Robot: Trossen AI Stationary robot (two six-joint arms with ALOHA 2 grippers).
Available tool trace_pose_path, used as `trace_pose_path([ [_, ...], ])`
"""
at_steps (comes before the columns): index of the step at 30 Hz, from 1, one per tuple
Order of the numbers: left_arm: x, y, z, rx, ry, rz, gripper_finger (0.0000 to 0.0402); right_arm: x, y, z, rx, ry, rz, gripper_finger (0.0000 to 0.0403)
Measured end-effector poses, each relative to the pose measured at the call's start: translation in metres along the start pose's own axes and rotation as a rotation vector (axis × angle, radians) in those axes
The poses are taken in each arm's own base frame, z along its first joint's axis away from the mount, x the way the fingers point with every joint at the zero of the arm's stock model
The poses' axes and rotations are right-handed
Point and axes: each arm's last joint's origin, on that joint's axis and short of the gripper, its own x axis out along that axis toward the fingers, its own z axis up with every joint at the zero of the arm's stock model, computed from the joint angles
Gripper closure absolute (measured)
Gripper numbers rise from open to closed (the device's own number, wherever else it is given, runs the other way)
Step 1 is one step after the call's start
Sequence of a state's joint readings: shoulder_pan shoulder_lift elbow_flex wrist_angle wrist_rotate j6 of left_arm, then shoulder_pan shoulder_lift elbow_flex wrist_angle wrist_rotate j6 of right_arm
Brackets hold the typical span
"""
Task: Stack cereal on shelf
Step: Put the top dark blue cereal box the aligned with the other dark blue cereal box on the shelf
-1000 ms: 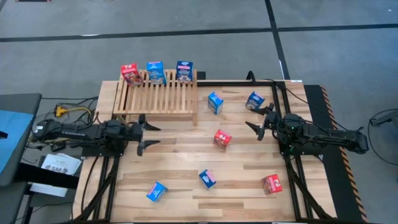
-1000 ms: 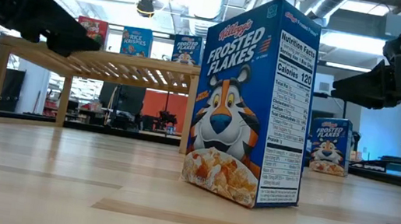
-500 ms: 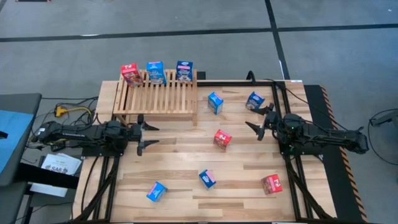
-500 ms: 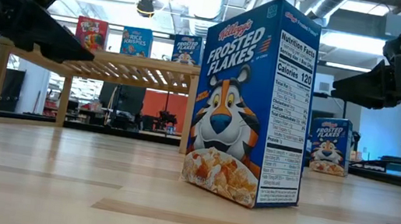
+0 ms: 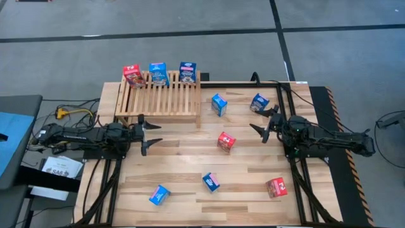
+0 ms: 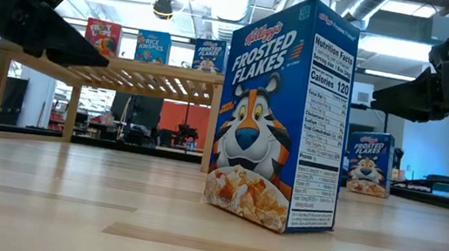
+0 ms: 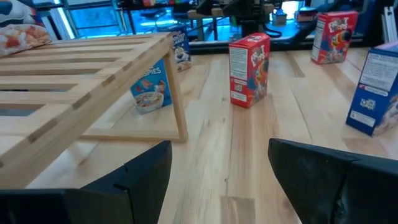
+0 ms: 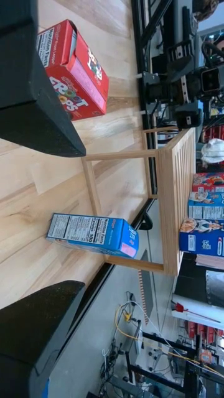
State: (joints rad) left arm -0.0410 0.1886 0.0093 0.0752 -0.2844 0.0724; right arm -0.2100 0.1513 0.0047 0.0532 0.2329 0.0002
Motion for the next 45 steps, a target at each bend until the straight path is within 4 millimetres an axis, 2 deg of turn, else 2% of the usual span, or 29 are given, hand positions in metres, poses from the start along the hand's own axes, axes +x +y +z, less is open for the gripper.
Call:
trace_pose_path([
  [14, 0.0000, 0.0001, -0.0004, -0.026, 0.001, 0.005, 0.0143, 0.0000, 0.0000, -0.0001, -0.001, 0.000, 0.000, 0.0039],
  [23, 0.0001, 0.0001, -0.0012, 0.004, 0.008, 0.006, 0.0143, 0.0004, -0.0026, 0.0004, -0.213, 0.000, -0.029, 0.0039],
  [30, 0.0001, 0.0001, -0.0012, 0.004, 0.007, 0.006, 0.0143, 0.0004, -0.0026, 0.0004, -0.241, -0.001, -0.029, 0.0039],
  [34, 0.0001, 0.0001, -0.0007, -0.013, 0.003, 0.006, 0.0143, 0.0003, -0.0023, 0.0004, -0.189, -0.002, -0.026, 0.0039],
  [40, 0.0001, 0.0001, -0.0009, 0.003, 0.005, 0.006, 0.0143, 0.0003, -0.0022, 0.0007, 0.029, -0.008, -0.024, 0.0039],
  [45, 0.0001, 0.0001, -0.0009, -0.005, 0.005, 0.007, 0.0143, 0.0003, -0.0022, 0.0044, 0.137, -0.046, -0.021, 0.0039],
])
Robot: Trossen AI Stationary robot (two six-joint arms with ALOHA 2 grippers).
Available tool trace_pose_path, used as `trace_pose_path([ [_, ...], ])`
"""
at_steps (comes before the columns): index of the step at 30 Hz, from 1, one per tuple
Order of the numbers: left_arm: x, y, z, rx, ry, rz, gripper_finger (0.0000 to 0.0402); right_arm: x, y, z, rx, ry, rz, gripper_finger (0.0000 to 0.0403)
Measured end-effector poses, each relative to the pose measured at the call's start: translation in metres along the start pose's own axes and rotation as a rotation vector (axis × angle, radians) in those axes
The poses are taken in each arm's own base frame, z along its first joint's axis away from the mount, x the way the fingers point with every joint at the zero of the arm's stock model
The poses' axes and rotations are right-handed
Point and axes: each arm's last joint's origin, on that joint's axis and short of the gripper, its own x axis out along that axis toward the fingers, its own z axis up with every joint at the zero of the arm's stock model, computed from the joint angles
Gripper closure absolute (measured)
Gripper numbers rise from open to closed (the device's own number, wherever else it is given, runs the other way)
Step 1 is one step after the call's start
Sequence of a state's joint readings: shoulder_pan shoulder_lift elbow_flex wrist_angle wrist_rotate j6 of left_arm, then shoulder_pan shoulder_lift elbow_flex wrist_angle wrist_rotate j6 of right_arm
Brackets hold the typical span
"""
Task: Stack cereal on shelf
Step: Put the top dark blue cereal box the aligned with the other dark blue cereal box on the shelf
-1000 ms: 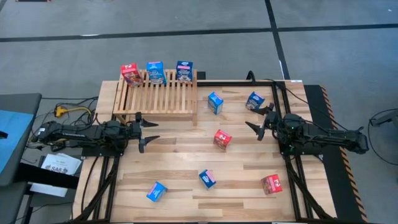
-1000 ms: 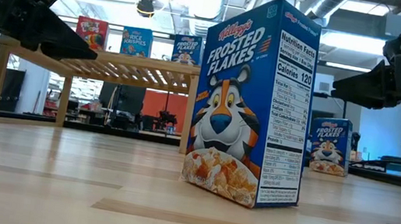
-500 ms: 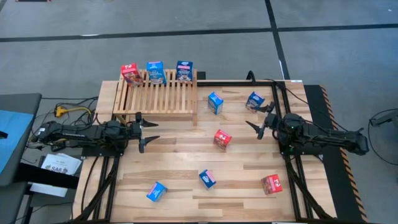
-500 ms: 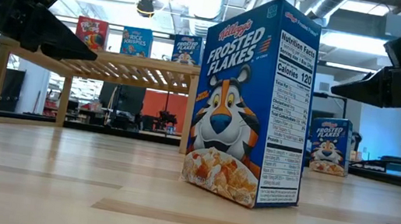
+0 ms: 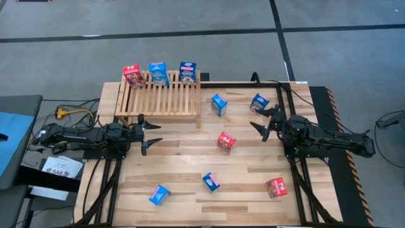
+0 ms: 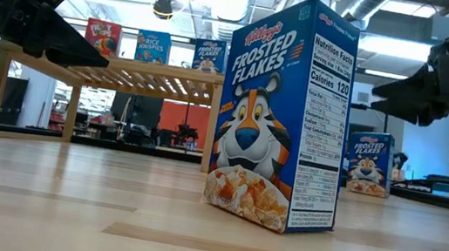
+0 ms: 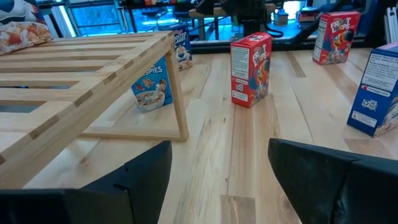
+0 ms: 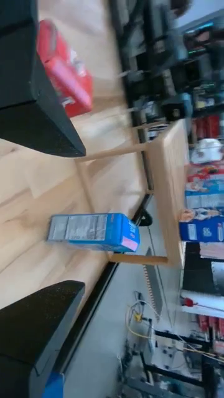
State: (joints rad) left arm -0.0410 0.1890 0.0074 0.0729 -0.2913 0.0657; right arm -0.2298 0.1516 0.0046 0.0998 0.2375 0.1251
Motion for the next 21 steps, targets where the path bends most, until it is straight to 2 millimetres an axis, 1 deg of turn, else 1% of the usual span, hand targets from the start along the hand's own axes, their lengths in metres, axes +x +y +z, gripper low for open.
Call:
trace_pose_path([
  [3, 0.000, 0.000, 0.000, -0.012, -0.002, 0.000, 0.0143, -0.001, 0.001, 0.011, 0.074, -0.069, 0.010, 0.0039],
  [5, 0.000, 0.000, 0.000, -0.011, -0.002, 0.000, 0.0143, -0.002, 0.002, 0.024, 0.082, -0.124, 0.012, 0.0039],
  [8, 0.000, 0.000, 0.000, 0.005, 0.001, 0.000, 0.0143, -0.008, 0.002, 0.053, 0.043, -0.239, 0.005, 0.0039],
  [10, 0.000, 0.000, 0.000, 0.015, 0.002, 0.000, 0.0143, -0.013, 0.002, 0.072, 0.002, -0.281, -0.013, 0.0039],
  [13, 0.000, 0.000, 0.000, 0.014, 0.002, 0.000, 0.0143, -0.020, 0.003, 0.106, -0.039, -0.324, -0.042, 0.0039],
  [17, 0.000, 0.000, 0.000, 0.017, 0.002, 0.000, 0.0143, -0.021, 0.004, 0.144, -0.111, -0.229, -0.092, 0.0039],
  [21, 0.000, 0.000, 0.000, 0.016, 0.002, 0.001, 0.0143, -0.013, 0.002, 0.173, -0.142, -0.081, -0.201, 0.0039],
])
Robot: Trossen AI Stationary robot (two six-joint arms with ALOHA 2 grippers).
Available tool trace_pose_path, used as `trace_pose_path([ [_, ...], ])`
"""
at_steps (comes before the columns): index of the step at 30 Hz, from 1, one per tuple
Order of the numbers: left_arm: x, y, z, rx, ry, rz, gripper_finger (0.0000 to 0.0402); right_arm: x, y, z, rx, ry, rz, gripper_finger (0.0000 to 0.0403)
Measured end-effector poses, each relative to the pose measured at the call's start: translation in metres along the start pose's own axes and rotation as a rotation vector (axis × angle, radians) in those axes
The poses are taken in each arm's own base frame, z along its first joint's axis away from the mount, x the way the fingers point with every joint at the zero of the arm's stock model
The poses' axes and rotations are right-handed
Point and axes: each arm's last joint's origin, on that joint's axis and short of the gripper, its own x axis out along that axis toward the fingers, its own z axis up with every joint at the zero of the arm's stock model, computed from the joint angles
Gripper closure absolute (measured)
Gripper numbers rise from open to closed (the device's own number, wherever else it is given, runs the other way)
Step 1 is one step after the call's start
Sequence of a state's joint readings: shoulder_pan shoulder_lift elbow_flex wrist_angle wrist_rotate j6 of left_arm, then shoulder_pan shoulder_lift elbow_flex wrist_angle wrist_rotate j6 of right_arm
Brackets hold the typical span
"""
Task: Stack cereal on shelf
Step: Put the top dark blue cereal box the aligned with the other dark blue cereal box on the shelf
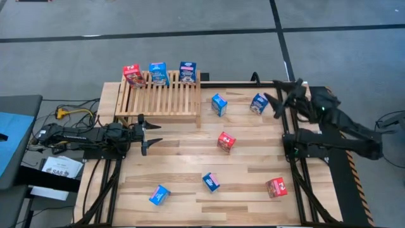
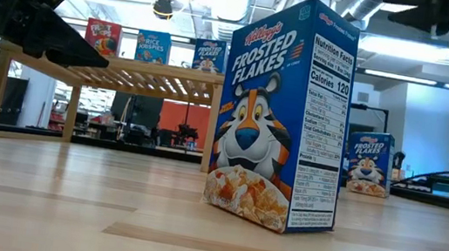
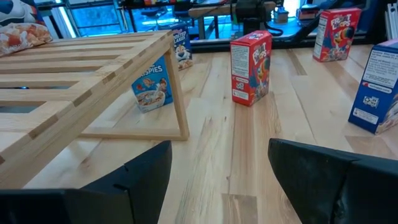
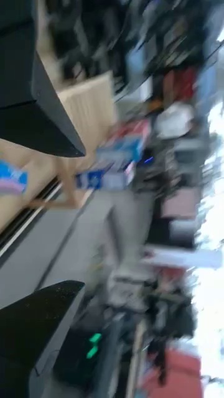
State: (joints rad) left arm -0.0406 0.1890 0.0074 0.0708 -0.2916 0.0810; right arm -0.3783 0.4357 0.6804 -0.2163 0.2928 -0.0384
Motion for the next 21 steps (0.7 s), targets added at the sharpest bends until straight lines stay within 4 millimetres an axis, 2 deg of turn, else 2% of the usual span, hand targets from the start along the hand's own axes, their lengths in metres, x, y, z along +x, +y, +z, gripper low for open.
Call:
trace_pose_path([
  [4, 0.000, 0.000, 0.000, 0.005, 0.000, 0.000, 0.0143, 0.016, -0.004, 0.016, -0.041, 0.182, -0.088, 0.0039],
  [9, 0.000, 0.000, 0.000, -0.012, -0.004, 0.000, 0.0143, 0.039, -0.012, 0.017, -0.029, 0.433, -0.177, 0.0039],
  [15, 0.000, 0.000, 0.000, -0.014, -0.005, 0.000, 0.0143, 0.064, -0.022, 0.003, 0.021, 0.726, -0.273, 0.0039],
  [21, 0.000, 0.000, 0.000, -0.006, -0.002, 0.000, 0.0143, 0.087, -0.029, -0.017, 0.048, 0.917, -0.275, 0.0039],
])
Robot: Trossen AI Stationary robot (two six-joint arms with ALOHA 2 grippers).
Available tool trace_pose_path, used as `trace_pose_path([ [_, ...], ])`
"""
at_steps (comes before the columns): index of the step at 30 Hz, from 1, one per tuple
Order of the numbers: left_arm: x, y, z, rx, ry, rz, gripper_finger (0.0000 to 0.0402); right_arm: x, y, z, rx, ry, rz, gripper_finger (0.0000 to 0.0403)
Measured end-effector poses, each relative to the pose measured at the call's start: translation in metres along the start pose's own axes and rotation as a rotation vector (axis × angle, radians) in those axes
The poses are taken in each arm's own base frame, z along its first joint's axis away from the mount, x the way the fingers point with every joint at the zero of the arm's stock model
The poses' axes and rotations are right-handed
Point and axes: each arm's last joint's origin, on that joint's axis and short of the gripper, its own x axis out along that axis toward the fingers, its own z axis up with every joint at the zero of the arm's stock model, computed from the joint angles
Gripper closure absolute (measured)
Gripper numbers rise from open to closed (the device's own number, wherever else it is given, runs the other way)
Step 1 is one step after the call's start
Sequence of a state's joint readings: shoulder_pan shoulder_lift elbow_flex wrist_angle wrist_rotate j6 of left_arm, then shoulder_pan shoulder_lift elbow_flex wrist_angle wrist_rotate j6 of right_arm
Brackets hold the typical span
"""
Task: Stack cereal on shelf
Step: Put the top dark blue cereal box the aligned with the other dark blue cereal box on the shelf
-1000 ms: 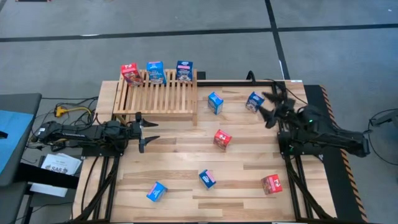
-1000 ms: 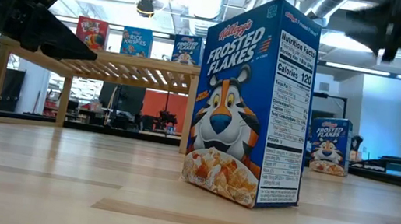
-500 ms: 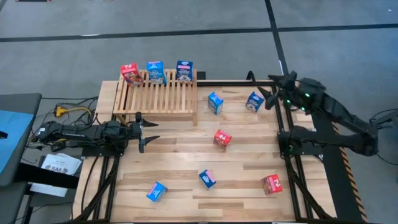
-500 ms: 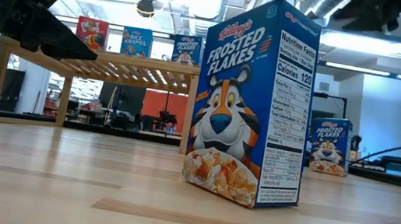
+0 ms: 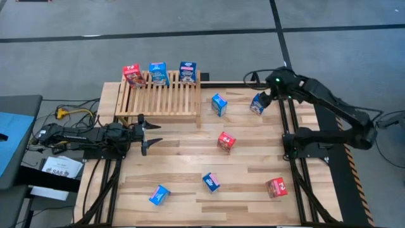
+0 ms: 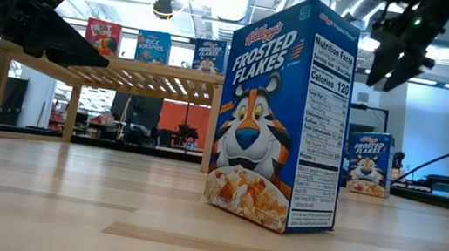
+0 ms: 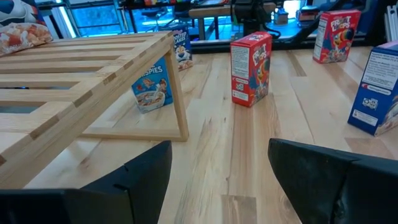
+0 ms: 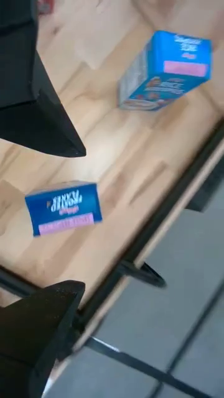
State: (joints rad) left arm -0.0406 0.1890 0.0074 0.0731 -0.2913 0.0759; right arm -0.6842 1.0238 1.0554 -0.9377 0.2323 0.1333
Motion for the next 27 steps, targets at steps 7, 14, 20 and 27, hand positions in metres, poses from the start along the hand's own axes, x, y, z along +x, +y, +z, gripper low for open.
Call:
trace_pose_path([
  [7, 0.000, 0.000, 0.000, 0.002, 0.001, 0.000, 0.0143, 0.032, 0.000, 0.004, 0.008, 0.144, -0.018, 0.0039],
  [14, 0.000, 0.000, 0.000, 0.002, 0.000, 0.000, 0.0143, 0.061, -0.001, 0.003, 0.022, 0.283, -0.042, 0.0039],
  [20, 0.000, 0.000, 0.000, 0.002, 0.000, 0.000, 0.0143, 0.079, 0.000, 0.002, 0.020, 0.362, -0.031, 0.0039],
  [27, 0.000, 0.000, 0.000, 0.001, 0.000, 0.000, 0.0143, 0.100, -0.002, -0.002, 0.026, 0.472, -0.036, 0.0039],
])
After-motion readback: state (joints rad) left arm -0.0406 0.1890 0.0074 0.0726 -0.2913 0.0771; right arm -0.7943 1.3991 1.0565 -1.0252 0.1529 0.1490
